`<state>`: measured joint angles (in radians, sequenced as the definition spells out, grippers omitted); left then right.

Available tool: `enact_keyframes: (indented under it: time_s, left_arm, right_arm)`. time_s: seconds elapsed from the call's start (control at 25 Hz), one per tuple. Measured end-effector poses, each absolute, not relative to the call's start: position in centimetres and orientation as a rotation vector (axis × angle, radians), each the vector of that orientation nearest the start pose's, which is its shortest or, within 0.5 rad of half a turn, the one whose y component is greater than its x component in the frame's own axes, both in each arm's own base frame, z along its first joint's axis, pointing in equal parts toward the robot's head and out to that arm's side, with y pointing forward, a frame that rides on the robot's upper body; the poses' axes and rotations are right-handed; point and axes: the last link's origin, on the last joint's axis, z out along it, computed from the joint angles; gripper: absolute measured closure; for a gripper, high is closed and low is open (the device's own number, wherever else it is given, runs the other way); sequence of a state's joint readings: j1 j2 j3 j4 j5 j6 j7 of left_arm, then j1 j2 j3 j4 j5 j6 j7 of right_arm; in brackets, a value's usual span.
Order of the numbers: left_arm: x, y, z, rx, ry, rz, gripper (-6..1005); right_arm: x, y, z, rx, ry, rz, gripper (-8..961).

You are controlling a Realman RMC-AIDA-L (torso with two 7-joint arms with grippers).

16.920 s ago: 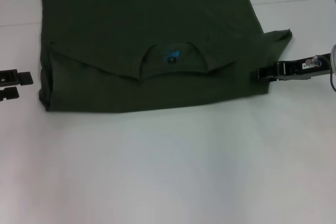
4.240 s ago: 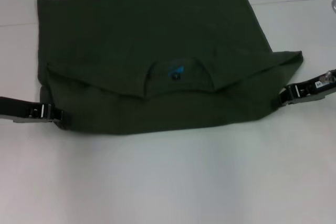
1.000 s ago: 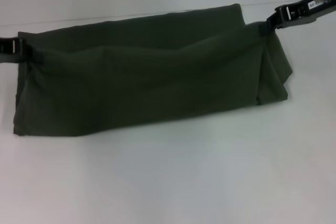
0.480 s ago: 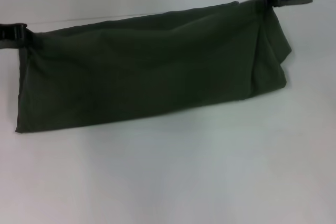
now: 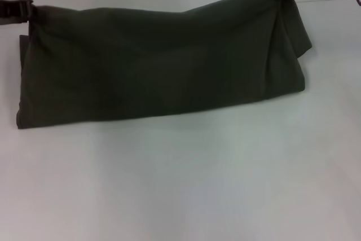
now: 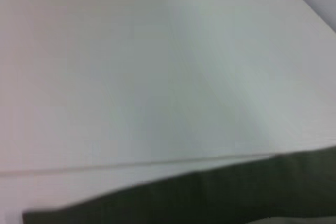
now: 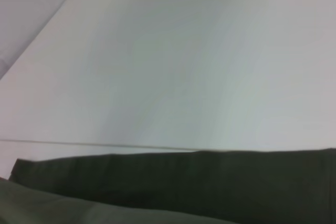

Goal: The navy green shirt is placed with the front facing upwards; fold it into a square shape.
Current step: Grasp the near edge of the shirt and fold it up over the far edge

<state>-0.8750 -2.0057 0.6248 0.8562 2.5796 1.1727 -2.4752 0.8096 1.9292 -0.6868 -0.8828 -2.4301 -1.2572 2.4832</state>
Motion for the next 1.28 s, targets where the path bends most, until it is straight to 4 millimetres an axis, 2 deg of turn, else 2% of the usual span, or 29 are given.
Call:
enact_keyframes:
  time_s: [0.28, 0.48, 0.8, 0.96, 1.28]
  left_arm:
    - [-21.1, 47.3, 7.5, -2.053, -1.237, -0.273, 928]
    - [-21.0, 47.8, 7.3, -2.023, -1.201, -0.271, 928]
    - [-21.3, 48.1, 5.0, -2.008, -1.118, -0.216, 929]
    - [-21.4, 48.2, 4.1, -1.988, -1.058, -0.211, 929]
    - [-20.9, 48.3, 2.9, -1.976, -0.996, -0.204, 929]
  right_arm:
    - [22.4, 46.2, 10.4, -2.055, 1.302, 0.368, 947]
    - [21.8, 47.1, 10.2, -2.011, 1.241, 0.412, 946]
    - [21.7, 48.1, 8.0, -1.974, 1.189, 0.406, 946]
    - [22.3, 48.1, 6.9, -1.958, 1.192, 0.388, 946]
    - [24.0, 48.1, 6.2, -1.896, 1.216, 0.376, 946]
